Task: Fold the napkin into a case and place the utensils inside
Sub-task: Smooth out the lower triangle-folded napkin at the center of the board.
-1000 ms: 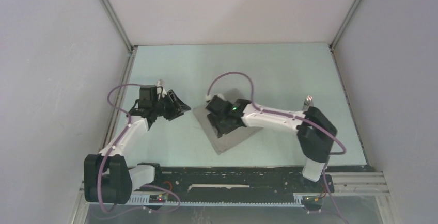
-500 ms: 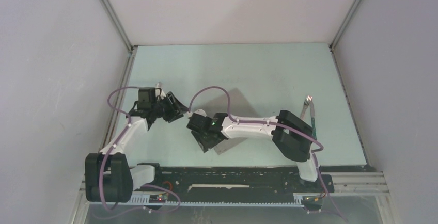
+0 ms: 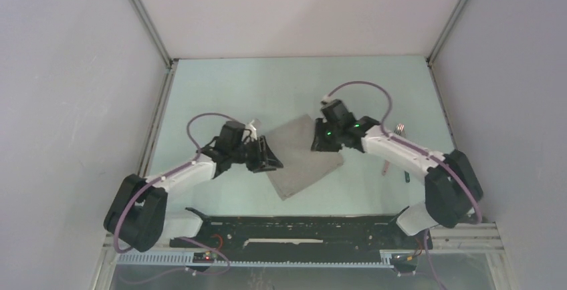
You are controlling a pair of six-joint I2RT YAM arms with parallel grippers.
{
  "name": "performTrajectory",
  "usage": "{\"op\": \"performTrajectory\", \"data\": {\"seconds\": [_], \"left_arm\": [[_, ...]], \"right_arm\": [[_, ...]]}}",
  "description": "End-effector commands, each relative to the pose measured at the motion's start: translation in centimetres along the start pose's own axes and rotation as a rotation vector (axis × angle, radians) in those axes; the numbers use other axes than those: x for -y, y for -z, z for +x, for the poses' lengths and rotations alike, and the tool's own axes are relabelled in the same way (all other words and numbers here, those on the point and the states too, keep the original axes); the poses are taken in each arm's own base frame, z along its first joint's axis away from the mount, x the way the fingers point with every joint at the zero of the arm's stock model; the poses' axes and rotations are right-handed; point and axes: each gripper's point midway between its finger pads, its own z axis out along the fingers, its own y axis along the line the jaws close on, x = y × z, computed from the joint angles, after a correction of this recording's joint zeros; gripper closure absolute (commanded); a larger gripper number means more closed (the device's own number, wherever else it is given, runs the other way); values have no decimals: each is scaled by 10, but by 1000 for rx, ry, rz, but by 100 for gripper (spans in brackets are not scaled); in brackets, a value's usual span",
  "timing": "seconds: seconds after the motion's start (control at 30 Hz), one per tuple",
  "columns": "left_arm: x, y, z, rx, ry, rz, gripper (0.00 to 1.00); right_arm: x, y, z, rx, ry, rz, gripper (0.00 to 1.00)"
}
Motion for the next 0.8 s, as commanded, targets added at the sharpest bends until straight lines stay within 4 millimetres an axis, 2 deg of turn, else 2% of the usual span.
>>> {"op": "performTrajectory", "data": {"seconds": [0.0, 0.1, 0.17, 0.27, 0.37, 0.53, 0.77], "left_arm": [[30, -27, 18, -37, -12, 87, 60], [33, -48, 22, -71, -46, 60, 69], [31, -62, 28, -121, -46, 46, 76], [25, -72, 37, -157, -33, 27, 80], [16, -73, 47, -180, -43, 10, 79], [-1, -72, 71, -264, -48, -15, 79], [-61, -55, 111, -374, -8, -220, 81]], "right_arm": [[25, 14, -35, 94, -181, -133, 61], [44, 12, -52, 84, -241, -207, 61], [39, 10, -59, 63, -254, -317, 57], [24, 5, -68, 42, -249, -460, 46], [18, -9, -75, 25, -262, -511, 36], [29, -46, -71, -34, -320, -516, 35], [67, -67, -63, -66, -369, -447, 34]]}}
